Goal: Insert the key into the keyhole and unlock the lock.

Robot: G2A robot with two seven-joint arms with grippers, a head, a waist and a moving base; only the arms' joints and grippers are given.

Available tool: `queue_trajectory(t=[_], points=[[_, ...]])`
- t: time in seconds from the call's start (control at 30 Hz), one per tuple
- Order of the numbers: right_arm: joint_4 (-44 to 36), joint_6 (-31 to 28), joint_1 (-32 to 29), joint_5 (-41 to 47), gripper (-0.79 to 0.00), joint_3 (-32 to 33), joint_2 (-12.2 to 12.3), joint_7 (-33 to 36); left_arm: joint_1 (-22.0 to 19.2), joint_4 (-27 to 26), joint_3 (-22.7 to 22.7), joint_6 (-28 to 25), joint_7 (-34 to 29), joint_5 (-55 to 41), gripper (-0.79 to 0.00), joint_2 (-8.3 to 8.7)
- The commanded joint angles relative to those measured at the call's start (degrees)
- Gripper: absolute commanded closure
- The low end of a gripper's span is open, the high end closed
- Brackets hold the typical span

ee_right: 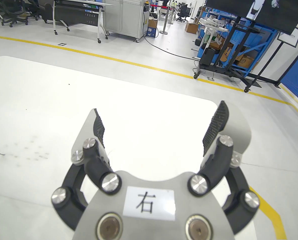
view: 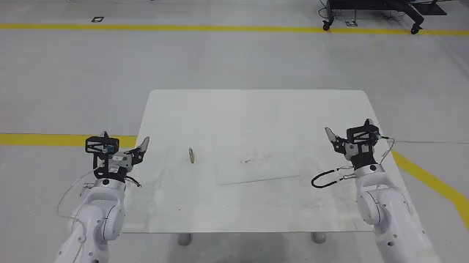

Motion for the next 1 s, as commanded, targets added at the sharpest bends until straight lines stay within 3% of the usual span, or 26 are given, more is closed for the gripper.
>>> queue_trajectory(t=[0.0,0.2,0.43,0.57,0.67,0.83,0.9,0.97], points=[[0.06,-0.89,0.22,-0.50,-0.785,-0.51,0.02,0.40,0.00,0.00,0.00,0.00,0.00,0.00,-0.785,0.00],[3.30,-7.37,5.09,-2.14,-0.785,-4.32,-0.04,3.55,0.00,0.00,0.00,0.00,0.00,0.00,-0.785,0.00],[11.29,-26.54,14.03,-6.23,-0.785,-11.31,0.29,6.08,0.00,0.00,0.00,0.00,0.00,0.00,-0.785,0.00],[16.32,-34.69,19.06,-8.47,-0.785,-15.45,0.22,6.21,0.00,0.00,0.00,0.00,0.00,0.00,-0.785,0.00],[19.59,-41.67,22.74,-11.67,-0.785,-19.63,0.09,3.91,0.00,0.00,0.00,0.00,0.00,0.00,-0.785,0.00],[26.76,-52.50,29.16,-16.83,-0.785,-24.91,0.06,-6.16,0.00,0.00,0.00,0.00,0.00,0.00,-0.785,0.00],[29.06,-55.13,31.25,-17.81,-0.610,-26.77,-0.11,-8.36,0.00,0.00,0.00,0.00,0.00,0.00,-0.785,0.00],[31.47,-55.99,33.50,-19.65,-0.573,-28.61,-0.32,-9.97,0.00,0.00,0.00,0.00,0.00,0.00,-0.785,0.00]])
